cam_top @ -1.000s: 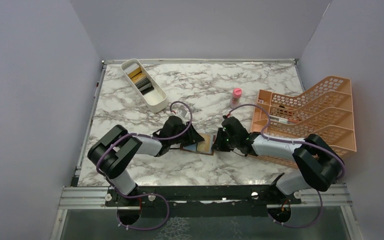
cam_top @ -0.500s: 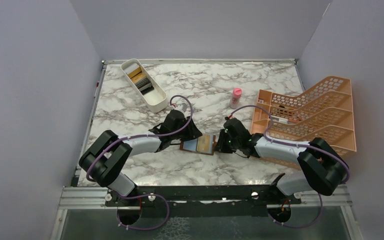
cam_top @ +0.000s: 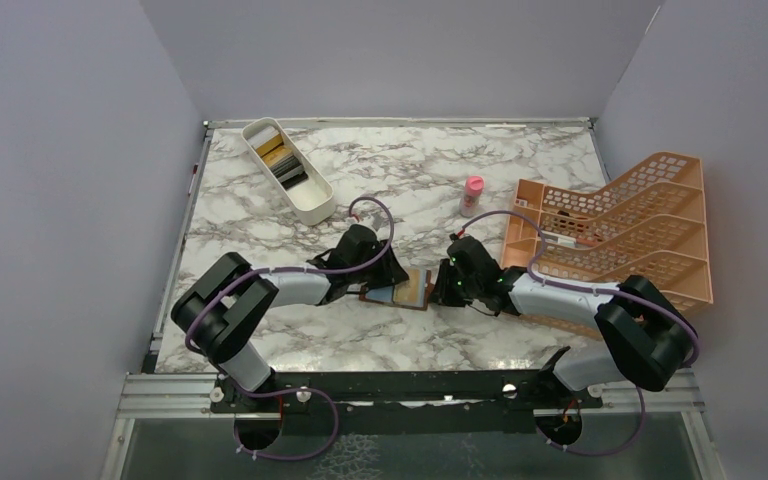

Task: Put the credit cards into the card holder
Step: Insert the credit card into the card holder.

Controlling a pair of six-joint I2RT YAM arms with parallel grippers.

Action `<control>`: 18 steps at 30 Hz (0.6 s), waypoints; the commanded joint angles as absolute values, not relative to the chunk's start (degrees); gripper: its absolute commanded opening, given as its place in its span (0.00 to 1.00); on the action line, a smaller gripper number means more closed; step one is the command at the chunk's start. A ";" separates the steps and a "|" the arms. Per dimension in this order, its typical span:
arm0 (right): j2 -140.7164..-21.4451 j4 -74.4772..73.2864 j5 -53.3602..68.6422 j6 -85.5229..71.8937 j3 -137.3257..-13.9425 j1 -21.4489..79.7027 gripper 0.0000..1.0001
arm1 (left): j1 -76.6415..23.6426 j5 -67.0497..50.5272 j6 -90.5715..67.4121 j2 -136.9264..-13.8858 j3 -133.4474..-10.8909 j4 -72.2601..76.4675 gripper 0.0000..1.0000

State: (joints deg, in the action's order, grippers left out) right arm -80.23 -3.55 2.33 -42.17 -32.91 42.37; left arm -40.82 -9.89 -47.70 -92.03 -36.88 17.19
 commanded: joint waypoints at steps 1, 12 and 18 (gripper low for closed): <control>-79.92 -3.86 1.61 -42.19 -32.22 42.63 0.21 | -41.94 -11.19 -48.28 -92.71 -37.88 19.78 0.40; -82.97 -0.55 2.45 -42.82 -32.62 42.63 0.19 | -45.09 -9.52 -50.59 -92.50 -37.45 20.04 0.40; -82.26 0.32 4.11 -43.37 -32.44 42.63 0.19 | -45.85 -9.17 -50.55 -92.07 -38.16 20.36 0.40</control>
